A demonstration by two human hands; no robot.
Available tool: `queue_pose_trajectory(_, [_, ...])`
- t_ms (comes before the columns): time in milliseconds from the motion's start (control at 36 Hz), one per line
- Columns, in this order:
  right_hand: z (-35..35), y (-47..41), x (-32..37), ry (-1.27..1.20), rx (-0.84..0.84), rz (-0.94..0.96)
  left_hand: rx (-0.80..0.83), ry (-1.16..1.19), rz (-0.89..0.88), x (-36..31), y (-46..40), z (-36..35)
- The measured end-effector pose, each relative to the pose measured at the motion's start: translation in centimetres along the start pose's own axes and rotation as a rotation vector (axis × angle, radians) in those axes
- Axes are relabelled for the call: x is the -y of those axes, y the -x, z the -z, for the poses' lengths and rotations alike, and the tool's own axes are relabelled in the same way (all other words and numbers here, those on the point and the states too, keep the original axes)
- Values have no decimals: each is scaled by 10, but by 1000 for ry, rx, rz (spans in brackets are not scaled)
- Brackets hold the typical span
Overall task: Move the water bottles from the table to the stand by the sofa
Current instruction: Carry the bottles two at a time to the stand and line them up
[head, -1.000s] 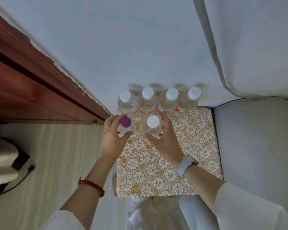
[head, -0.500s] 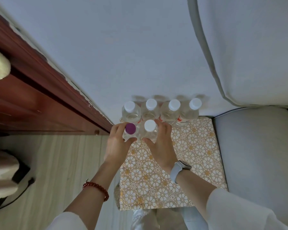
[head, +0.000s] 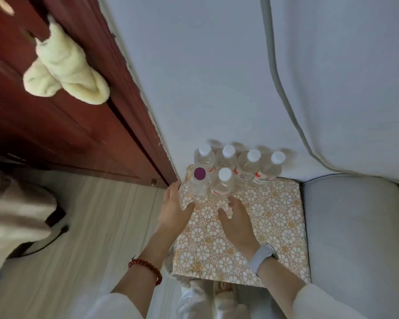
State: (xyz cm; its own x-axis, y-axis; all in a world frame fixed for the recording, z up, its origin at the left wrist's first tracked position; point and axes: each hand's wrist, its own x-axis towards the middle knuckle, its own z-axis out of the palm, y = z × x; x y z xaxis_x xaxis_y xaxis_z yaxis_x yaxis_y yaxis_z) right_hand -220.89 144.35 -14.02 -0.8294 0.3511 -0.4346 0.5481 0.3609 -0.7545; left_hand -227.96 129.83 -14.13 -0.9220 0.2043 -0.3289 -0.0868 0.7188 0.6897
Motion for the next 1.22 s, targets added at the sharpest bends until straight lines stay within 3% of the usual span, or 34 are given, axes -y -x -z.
queue_pose_trajectory(83, [-6,28,18,85,203,31,-72,6,49,8,42,20])
queue_pose_trajectory(250, [-51,94,95,251,486,285,-339,3,194,45,152,101])
queue_pose_trajectory(528, [-225,320,189,449,866,752,-910,-8,559,167,450,232])
queue_pose_trajectory(889, [-424,776,122,696,1543,1152,-1486,293,1119,326,912,198])
queue_pose_trajectory(1222, [-550,1073,42,887,1865,1464,-1825,395,1451,417,1177,145])
